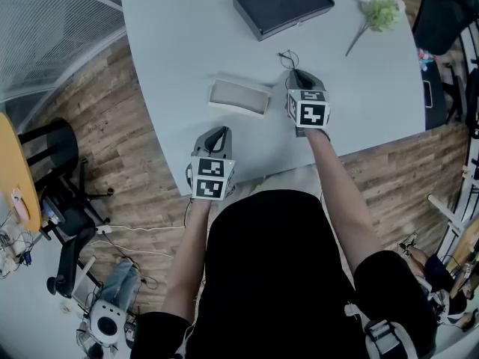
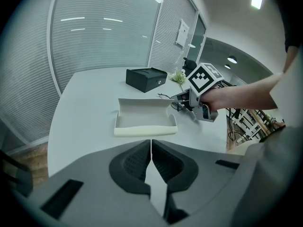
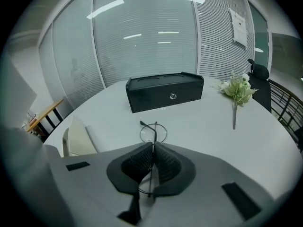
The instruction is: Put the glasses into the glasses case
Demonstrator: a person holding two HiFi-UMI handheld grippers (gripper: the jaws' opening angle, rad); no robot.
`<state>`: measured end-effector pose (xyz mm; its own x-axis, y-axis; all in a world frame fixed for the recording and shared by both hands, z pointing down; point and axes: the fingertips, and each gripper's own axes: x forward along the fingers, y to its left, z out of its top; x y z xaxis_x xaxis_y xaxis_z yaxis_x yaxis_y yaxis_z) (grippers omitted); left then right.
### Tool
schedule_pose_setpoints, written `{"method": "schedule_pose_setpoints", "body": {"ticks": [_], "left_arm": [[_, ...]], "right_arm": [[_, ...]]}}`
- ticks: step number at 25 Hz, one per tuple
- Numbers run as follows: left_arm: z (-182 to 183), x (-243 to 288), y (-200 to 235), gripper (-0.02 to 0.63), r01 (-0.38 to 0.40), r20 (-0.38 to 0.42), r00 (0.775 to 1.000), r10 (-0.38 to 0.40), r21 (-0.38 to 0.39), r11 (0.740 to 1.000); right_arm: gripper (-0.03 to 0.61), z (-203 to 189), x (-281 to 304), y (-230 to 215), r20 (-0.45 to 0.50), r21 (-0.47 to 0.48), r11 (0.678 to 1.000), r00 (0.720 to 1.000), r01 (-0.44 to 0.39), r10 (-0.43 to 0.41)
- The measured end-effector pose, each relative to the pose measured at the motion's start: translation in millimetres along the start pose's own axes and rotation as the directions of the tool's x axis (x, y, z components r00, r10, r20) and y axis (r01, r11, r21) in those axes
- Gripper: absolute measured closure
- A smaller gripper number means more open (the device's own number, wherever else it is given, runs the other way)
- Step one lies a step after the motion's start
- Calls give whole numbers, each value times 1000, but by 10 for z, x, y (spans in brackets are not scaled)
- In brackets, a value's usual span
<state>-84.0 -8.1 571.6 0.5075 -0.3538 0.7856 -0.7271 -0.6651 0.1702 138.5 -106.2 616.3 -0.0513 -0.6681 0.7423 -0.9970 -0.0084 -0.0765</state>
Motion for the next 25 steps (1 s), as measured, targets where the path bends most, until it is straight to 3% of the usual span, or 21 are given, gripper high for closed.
{"method": "schedule_pose_setpoints", "body": {"ticks": [15, 25], "left_arm": [[26, 19, -150, 589, 24, 15, 1000, -24, 7, 1000], [168, 123, -296, 589, 66, 55, 996, -66, -6, 998]], "right_arm": [[558, 94, -305, 8, 33, -43, 999, 999, -28, 29], [558, 431, -877, 400, 128, -155, 981, 982, -116, 136]]}}
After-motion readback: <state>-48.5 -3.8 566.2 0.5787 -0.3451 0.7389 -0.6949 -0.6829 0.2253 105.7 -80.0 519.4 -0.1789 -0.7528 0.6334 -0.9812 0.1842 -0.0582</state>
